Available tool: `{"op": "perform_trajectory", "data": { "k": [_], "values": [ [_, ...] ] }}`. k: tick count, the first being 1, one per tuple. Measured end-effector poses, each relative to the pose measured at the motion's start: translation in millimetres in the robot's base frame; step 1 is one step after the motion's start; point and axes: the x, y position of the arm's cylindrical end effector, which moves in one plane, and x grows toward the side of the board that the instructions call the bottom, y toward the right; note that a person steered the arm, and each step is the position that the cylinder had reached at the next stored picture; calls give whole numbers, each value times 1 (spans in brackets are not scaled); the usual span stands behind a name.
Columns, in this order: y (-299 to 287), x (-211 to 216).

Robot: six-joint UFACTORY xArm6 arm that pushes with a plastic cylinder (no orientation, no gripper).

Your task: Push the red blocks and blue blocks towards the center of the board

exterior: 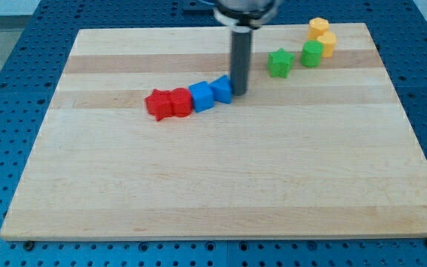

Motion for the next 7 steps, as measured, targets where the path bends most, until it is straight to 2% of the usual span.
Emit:
{"op": "perform_trajectory", "data": {
  "k": [1, 2, 3, 5, 7],
  "values": [
    [-27, 5],
    [-30, 6],
    [15, 0],
    [-44, -41],
    [-87, 10]
  ]
}}
